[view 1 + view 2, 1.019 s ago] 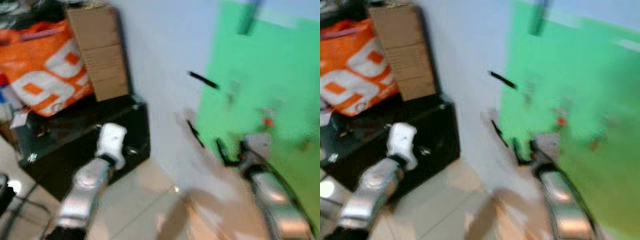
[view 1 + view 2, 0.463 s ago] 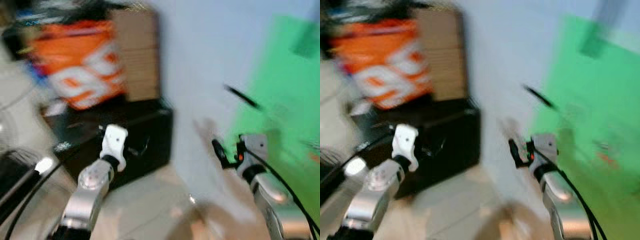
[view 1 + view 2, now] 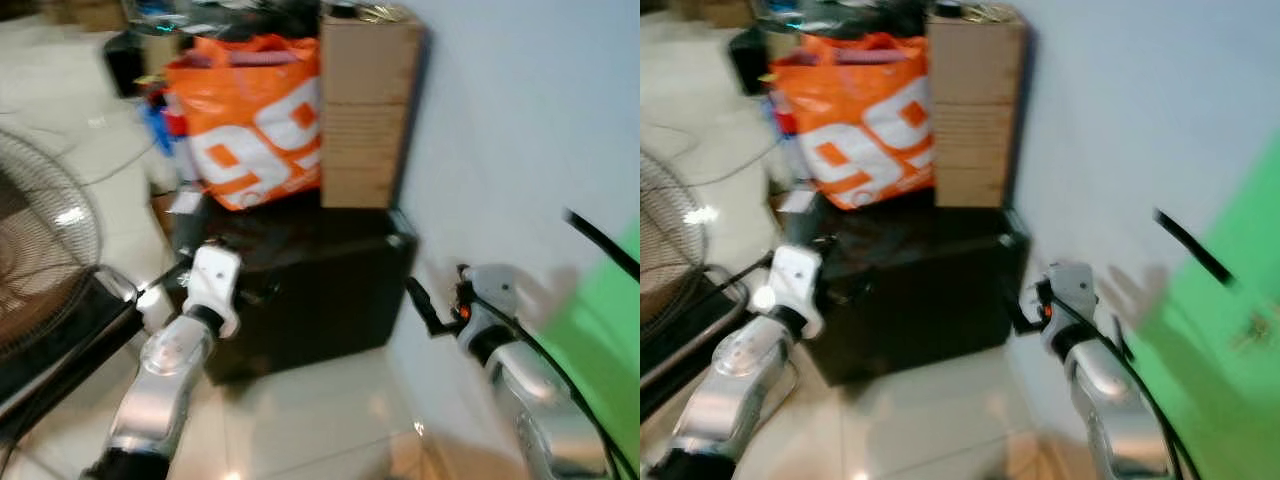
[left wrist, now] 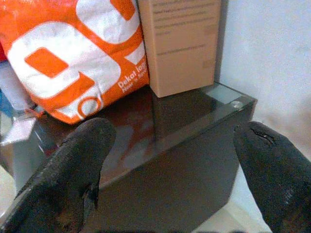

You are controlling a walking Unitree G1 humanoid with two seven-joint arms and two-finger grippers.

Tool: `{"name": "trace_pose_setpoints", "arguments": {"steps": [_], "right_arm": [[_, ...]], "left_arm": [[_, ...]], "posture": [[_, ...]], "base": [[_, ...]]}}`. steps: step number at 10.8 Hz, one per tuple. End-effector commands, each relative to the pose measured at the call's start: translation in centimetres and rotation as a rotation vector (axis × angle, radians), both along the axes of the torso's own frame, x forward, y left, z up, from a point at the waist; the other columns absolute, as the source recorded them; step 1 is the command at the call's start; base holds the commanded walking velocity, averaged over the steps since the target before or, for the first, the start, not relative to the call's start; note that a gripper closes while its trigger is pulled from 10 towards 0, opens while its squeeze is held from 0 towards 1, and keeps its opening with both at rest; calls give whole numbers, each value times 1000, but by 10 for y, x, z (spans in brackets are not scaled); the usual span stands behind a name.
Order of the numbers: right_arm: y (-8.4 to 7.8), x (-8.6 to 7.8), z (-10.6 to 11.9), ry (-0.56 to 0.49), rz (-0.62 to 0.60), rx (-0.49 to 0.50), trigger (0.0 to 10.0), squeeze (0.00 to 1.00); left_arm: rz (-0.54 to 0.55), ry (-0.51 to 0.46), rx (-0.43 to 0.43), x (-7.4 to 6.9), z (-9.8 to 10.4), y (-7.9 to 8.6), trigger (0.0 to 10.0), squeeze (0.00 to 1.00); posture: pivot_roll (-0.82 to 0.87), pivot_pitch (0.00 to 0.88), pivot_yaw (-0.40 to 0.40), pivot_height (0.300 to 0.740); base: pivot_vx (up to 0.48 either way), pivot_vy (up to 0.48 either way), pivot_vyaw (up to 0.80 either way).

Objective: Hang keys on a hook

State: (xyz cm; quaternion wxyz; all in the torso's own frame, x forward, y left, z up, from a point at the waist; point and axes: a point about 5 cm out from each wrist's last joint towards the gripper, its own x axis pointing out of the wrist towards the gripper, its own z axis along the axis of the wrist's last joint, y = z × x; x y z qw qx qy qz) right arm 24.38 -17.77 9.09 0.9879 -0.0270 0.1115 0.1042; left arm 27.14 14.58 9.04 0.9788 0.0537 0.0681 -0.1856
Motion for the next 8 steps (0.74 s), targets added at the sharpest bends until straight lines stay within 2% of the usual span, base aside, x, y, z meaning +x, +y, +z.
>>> {"name": "trace_pose_setpoints", "arguments": {"steps": [1, 8], "right_arm": [[1, 2, 2, -20, -7, 4, 10000, 1000], [-1, 2, 0, -27, -36, 13, 10000, 1000]], "left_arm": [[14, -19, 29, 3, 4, 7, 10000, 0], [9, -31, 39, 5, 5, 10, 10000, 0]], "posture": [[-73, 0, 17, 740], [-76, 0, 27, 740]], "base": [[371, 0, 0], [371, 0, 0]]}}
